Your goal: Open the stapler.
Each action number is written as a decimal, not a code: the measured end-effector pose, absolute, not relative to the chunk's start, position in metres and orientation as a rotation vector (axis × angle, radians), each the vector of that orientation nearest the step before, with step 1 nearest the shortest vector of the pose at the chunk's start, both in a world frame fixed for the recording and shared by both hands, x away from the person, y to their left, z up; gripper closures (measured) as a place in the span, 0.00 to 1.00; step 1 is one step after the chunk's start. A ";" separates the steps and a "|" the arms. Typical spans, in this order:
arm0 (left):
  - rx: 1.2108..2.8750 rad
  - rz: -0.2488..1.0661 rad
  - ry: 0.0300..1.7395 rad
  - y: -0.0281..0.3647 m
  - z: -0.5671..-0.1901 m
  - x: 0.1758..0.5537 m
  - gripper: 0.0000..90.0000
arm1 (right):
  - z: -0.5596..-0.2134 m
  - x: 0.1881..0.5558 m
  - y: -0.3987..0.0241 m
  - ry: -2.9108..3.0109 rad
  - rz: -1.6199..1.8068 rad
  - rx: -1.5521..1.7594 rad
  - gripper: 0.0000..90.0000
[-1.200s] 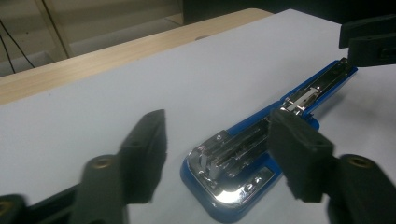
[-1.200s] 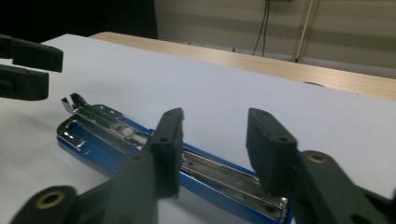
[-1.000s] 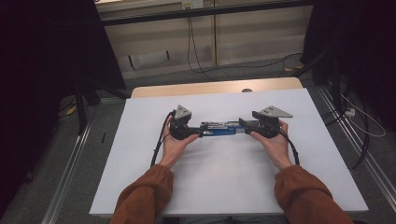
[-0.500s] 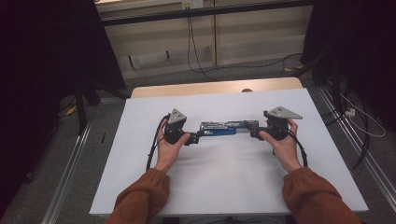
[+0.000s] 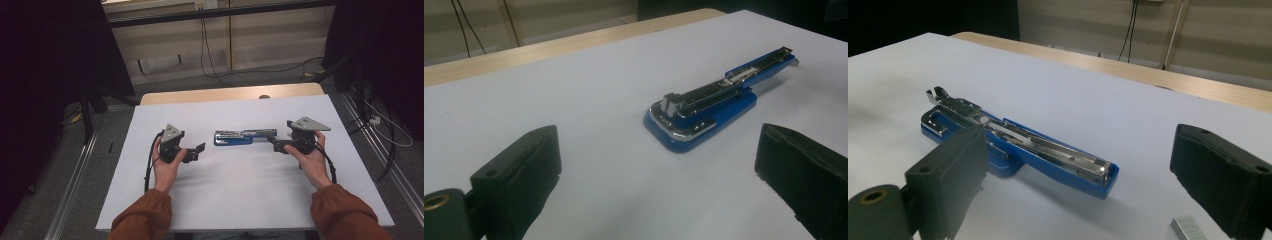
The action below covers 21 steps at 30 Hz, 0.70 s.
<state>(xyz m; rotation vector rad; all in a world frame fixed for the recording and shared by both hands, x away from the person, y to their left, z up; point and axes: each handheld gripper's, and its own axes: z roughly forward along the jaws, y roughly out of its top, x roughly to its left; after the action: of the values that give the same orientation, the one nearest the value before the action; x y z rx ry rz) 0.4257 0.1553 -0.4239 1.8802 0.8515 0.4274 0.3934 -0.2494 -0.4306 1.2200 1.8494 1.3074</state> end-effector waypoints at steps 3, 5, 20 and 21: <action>1.878 0.457 0.851 0.157 -0.422 0.420 0.05 | -0.432 0.393 -0.253 1.873 1.291 1.238 0.08; 1.865 0.444 0.847 0.159 -0.421 0.415 0.05 | -0.432 0.393 -0.255 1.887 1.283 1.251 0.08; 1.847 0.467 0.829 0.181 -0.418 0.368 0.05 | -0.420 0.388 -0.289 1.799 1.308 1.323 0.09; 1.845 0.465 0.825 0.183 -0.417 0.365 0.05 | -0.420 0.389 -0.291 1.807 1.295 1.332 0.08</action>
<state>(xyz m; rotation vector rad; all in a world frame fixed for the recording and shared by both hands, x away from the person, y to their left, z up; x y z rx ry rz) 0.3649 0.1830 -0.4170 1.8448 0.8253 0.4652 0.3893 -0.2913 -0.4203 1.3316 1.8075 1.2953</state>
